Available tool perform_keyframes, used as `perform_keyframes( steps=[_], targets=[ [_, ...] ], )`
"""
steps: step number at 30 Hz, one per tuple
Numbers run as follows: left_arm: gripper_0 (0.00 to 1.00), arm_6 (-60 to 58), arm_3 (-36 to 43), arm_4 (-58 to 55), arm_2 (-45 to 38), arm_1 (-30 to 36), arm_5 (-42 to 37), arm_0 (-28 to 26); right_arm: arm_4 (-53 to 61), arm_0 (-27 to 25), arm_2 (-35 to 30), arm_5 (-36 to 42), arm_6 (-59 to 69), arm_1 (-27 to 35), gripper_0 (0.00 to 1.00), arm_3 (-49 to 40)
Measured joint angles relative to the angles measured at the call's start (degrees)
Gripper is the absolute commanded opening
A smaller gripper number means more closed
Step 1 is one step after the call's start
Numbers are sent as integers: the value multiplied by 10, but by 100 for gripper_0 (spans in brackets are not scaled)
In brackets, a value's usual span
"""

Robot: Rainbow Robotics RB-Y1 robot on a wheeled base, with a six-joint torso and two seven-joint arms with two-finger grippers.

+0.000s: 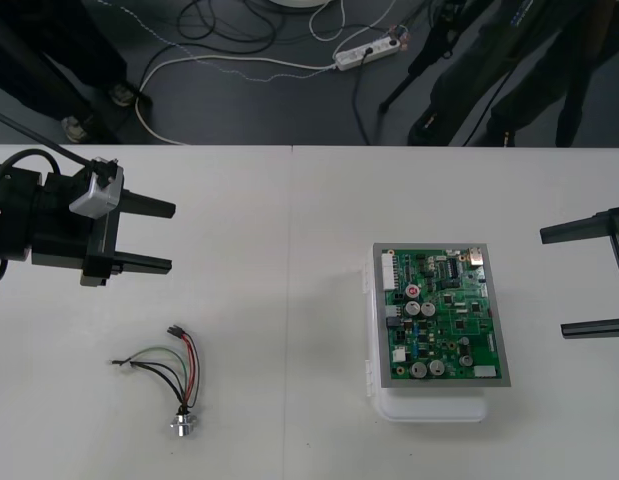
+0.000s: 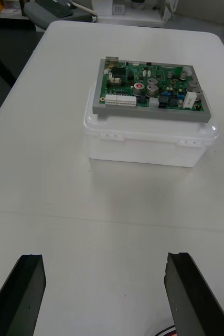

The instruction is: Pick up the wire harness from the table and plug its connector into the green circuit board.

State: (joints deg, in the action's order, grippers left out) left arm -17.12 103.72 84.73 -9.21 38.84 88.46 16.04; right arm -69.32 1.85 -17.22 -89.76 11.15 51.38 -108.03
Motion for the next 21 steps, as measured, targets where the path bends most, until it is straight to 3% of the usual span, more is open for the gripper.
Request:
perform_keyframes(
  steps=[21],
  targets=[
    [67, 0, -6, -7, 14, -23, 1, -19, 0, 0, 0, 0, 0, 0, 100, 0]
  ],
)
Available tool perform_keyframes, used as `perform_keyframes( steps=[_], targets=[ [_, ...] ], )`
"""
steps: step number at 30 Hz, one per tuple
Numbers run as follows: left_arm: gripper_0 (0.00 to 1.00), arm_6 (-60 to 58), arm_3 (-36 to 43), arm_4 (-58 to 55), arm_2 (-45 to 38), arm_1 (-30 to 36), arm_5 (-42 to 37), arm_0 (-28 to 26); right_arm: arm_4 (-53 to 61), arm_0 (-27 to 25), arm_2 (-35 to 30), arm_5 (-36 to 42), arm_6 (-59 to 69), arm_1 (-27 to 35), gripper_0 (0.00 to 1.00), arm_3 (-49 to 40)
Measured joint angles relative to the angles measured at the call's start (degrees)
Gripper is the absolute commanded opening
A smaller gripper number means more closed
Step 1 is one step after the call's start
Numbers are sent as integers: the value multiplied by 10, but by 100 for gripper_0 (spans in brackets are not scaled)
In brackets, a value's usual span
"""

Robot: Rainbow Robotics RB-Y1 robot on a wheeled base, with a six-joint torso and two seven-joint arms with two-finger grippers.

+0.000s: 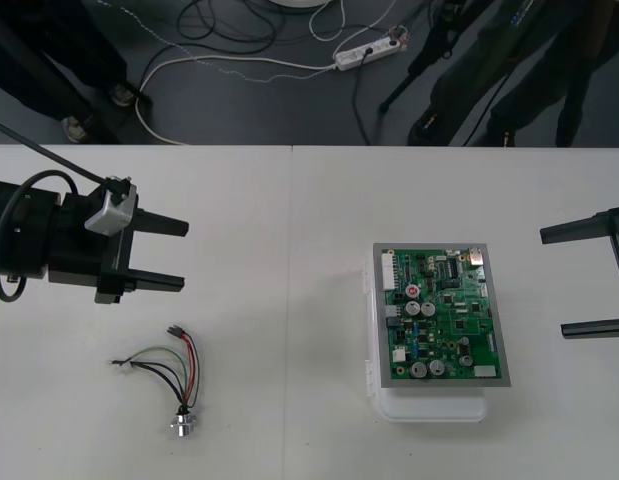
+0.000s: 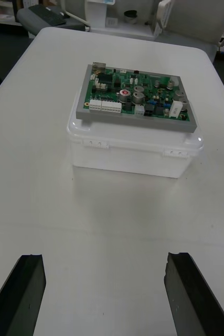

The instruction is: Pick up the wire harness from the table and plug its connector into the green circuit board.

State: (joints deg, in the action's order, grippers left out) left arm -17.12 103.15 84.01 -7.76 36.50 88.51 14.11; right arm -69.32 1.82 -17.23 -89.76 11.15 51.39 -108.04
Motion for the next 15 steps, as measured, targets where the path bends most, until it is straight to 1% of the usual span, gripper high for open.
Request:
perform_keyframes(
  steps=[3, 7, 11, 15],
  targets=[
    [67, 0, 0, -2, 0, -1, 0, 0, 0, -2, 1, 0, 0, -2, 100, 0],
    [67, 0, -1, -2, 0, -1, 0, 0, 0, -19, 11, 0, 0, -12, 100, 0],
    [67, 0, 0, 1, 0, -1, 0, 0, 0, -21, 12, 0, 0, -13, 100, 1],
    [67, -2, 30, 28, -1, -1, 0, -6, 0, -21, 13, 0, 0, -13, 100, 1]
  ],
)
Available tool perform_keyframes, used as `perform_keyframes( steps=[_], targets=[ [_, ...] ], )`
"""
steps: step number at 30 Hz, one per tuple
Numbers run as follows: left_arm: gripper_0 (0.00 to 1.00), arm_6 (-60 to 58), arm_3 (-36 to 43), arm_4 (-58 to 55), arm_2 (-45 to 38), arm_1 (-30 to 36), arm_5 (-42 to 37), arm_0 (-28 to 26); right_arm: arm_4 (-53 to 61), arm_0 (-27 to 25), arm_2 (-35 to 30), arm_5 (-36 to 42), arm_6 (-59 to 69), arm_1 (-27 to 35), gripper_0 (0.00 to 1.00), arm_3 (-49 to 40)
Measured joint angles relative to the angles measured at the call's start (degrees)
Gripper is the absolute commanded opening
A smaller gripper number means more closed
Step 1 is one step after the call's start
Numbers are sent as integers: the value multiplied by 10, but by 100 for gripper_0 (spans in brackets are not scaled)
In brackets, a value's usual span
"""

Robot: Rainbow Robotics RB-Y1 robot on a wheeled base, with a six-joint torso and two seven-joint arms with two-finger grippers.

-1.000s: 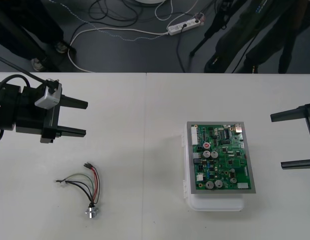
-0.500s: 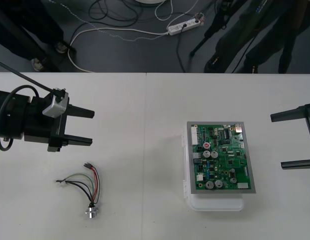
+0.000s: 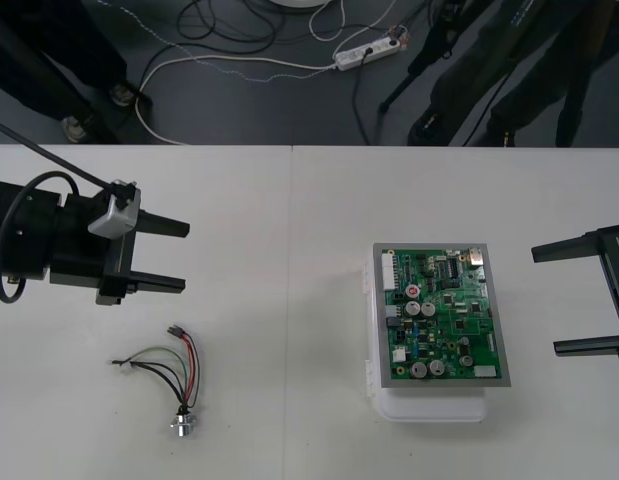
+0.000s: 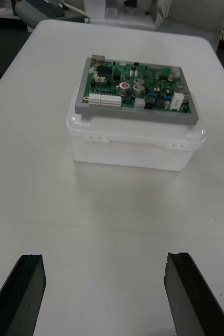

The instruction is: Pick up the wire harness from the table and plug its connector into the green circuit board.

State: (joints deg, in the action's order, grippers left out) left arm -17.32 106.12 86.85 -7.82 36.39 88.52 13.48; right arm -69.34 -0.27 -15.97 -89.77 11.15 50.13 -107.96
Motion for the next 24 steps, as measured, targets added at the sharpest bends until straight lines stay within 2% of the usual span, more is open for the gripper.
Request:
perform_keyframes(
  steps=[5, 13, 24],
  targets=[
    [67, -35, 86, 55, -7, 0, 0, -26, 0, 0, 0, 0, 0, -4, 100, 4],
    [67, -238, 183, 134, -14, 0, 0, -80, 4, 3, 0, 0, 0, -28, 100, 30],
    [67, -255, 277, 231, -14, 0, 0, -151, 31, 9, 0, 0, -1, -73, 100, 52]
  ],
)
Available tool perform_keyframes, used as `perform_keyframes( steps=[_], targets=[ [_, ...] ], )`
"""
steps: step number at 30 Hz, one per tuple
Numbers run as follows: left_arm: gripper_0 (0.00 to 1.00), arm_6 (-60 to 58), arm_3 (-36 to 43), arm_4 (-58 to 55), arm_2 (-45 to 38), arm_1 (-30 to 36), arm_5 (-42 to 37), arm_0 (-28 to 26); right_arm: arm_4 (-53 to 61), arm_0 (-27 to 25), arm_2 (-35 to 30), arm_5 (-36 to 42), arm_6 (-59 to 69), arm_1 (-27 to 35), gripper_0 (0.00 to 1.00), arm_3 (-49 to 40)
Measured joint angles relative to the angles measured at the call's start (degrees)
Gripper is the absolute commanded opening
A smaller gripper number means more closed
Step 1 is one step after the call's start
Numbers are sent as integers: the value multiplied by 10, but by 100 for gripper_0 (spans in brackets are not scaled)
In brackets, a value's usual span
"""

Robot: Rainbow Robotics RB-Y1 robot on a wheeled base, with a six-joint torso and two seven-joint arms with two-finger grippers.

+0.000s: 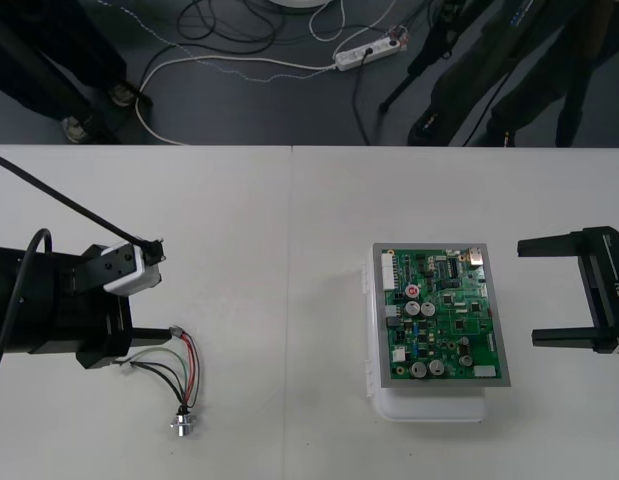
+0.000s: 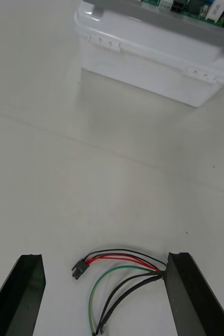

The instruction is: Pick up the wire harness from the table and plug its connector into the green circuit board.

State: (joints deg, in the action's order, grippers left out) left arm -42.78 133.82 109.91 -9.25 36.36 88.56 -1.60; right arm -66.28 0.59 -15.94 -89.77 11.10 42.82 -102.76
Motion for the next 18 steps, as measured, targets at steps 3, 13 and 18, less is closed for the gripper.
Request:
perform_keyframes(
  steps=[3, 13, 18],
  targets=[
    [67, -7, 17, 27, 0, -4, 0, -18, 0, 2, 0, 0, 0, -22, 100, 7],
    [67, -46, 27, 132, 12, -42, 0, -63, 0, 32, 0, 0, 0, -54, 100, 30],
    [66, -46, 29, 184, 41, -46, 0, -88, 0, 46, 0, 0, 0, -64, 100, 30]
  ],
)
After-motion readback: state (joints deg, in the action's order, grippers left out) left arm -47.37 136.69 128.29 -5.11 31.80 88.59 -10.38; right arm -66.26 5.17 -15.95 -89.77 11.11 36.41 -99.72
